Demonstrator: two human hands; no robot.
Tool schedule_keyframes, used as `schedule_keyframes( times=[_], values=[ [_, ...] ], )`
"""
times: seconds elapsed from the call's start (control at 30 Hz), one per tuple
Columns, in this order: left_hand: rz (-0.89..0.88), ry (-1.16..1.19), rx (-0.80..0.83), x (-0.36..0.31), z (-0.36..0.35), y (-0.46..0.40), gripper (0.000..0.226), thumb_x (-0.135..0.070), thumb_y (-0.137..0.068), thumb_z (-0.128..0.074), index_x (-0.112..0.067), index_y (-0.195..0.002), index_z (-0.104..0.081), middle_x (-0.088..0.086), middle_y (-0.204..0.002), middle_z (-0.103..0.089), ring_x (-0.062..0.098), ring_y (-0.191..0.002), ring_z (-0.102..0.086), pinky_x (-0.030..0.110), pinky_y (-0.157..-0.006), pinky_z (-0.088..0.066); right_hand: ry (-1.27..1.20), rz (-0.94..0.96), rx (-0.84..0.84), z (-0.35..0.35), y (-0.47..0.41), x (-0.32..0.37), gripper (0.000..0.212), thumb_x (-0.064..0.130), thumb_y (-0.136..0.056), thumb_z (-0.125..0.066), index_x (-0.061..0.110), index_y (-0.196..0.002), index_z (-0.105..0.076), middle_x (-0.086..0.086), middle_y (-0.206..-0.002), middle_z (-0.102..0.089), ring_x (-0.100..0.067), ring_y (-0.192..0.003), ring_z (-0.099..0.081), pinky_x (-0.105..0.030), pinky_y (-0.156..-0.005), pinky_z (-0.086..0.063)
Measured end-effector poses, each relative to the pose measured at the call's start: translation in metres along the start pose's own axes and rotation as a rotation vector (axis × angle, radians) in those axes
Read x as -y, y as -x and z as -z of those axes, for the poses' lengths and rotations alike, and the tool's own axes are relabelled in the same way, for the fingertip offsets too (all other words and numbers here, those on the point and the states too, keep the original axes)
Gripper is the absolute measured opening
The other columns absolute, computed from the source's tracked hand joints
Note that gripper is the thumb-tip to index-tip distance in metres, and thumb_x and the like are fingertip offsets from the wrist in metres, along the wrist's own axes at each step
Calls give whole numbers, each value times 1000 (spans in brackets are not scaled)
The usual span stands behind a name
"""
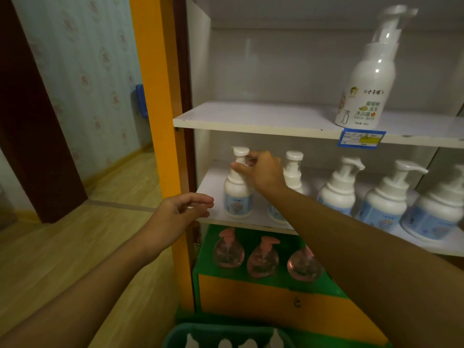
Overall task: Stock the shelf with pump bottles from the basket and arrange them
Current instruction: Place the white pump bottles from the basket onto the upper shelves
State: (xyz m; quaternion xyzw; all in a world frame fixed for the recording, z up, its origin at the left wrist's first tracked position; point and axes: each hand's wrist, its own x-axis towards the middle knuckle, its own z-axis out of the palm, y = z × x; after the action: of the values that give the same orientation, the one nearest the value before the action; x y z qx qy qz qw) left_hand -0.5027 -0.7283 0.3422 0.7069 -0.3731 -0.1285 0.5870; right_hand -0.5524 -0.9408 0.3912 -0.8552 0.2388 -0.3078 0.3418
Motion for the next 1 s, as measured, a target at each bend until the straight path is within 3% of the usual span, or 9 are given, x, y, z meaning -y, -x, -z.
schedule_keyframes(
  times=[0.17, 0.3, 0.4, 0.57, 0.67, 0.87, 0.93, 1.0],
  values=[
    [20, 11, 16, 2, -4, 0, 20, -17, -91, -59, -32, -96, -72, -18, -99, -72, 5, -89, -70, 20, -69, -57, 23, 32, 61, 2, 3, -2, 62, 48, -78, -69, 18, -130, -55, -6, -124, -64, -26, -115, -57, -38, -97, -46],
    [21, -17, 32, 2, -6, 4, 20, -15, -86, -67, -31, -98, -71, -23, -100, -70, -2, -90, -66, 17, -67, -56, -75, 75, 35, 12, 24, -3, 66, 43, -82, -67, 16, -138, -44, -5, -138, -52, -24, -124, -49, -44, -103, -43],
    [31, 4, 53, 2, -15, 11, 21, -12, -86, -66, -27, -100, -70, -21, -97, -71, -3, -91, -67, 13, -68, -55, -82, 189, 21, 21, 55, -7, 50, 31, -84, -68, 15, -129, -52, -5, -128, -58, -20, -112, -55, -39, -97, -48],
    [84, 21, 87, 10, -51, 28, 21, -10, -85, -66, -18, -105, -69, -9, -100, -72, -1, -88, -68, 12, -68, -53, -175, 224, 169, 30, 100, -27, 35, 23, -86, -67, 13, -118, -60, -3, -111, -66, -15, -95, -64, -25, -85, -54],
    [142, 70, 120, 27, -77, 41, 24, -4, -84, -66, -9, -107, -68, -5, -102, -70, -4, -84, -68, 10, -68, -52, -208, 148, 242, 25, 123, -57, 27, 27, -86, -66, 21, -113, -63, 8, -102, -67, -3, -90, -63, -12, -79, -52],
    [335, 24, 234, 99, -120, 71, 26, 3, -85, -61, -9, -109, -65, 3, -109, -67, 8, -94, -64, 10, -74, -53, -137, -20, 367, -8, 169, -144, 29, 28, -87, -65, 19, -114, -64, 2, -111, -68, -9, -97, -63, -17, -88, -49],
    [380, -28, 279, 131, -135, 82, 28, 5, -84, -62, -7, -109, -62, 5, -109, -64, 17, -102, -62, 16, -84, -52, -115, -116, 418, -22, 186, -180, 31, 20, -88, -64, 18, -118, -62, 0, -113, -67, -8, -96, -60, -7, -80, -46],
    [450, -96, 342, 162, -150, 91, 33, -1, -85, -65, -11, -116, -58, 3, -116, -61, 22, -115, -58, 29, -96, -49, -78, -217, 457, -36, 203, -218, 33, 17, -87, -65, 18, -120, -60, 0, -113, -66, -7, -93, -57, -9, -78, -47]
  ],
)
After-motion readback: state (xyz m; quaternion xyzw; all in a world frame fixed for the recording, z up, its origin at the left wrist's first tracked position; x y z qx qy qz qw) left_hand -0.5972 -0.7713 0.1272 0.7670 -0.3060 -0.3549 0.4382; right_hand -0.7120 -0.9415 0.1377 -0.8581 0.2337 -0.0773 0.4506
